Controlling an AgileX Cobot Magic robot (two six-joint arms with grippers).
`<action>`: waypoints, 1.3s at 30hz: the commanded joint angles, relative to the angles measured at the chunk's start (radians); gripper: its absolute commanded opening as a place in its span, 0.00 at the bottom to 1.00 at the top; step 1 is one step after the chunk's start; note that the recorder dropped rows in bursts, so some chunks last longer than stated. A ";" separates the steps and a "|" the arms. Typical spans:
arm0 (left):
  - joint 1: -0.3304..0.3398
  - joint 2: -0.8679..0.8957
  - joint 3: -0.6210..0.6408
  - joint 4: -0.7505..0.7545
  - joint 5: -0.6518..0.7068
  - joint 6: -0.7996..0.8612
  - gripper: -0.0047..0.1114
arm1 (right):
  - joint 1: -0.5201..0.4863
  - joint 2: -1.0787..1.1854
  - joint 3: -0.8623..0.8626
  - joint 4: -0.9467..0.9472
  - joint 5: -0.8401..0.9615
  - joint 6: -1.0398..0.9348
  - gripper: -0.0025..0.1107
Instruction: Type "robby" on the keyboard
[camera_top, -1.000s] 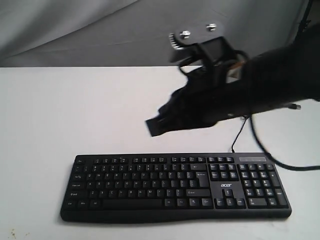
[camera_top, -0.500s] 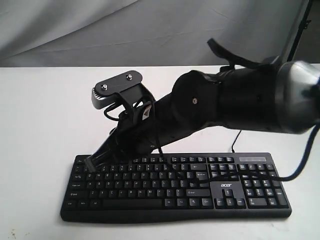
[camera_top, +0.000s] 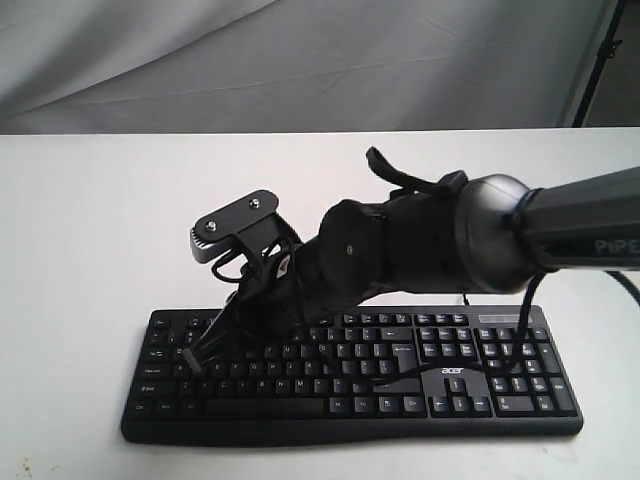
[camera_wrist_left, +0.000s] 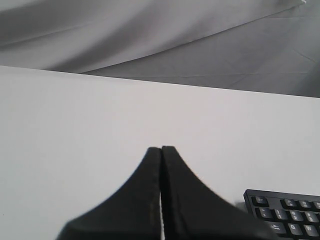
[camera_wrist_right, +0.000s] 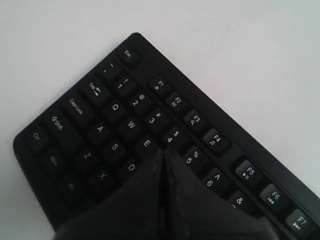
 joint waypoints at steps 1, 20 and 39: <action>-0.003 -0.004 0.005 -0.009 -0.002 -0.003 0.04 | 0.020 0.015 -0.007 0.005 -0.042 -0.010 0.02; -0.003 -0.004 0.005 -0.009 -0.002 -0.005 0.04 | 0.022 0.051 -0.011 0.001 -0.065 -0.002 0.02; -0.003 -0.004 0.005 -0.009 -0.002 -0.005 0.04 | 0.028 0.074 -0.011 -0.003 -0.085 0.004 0.02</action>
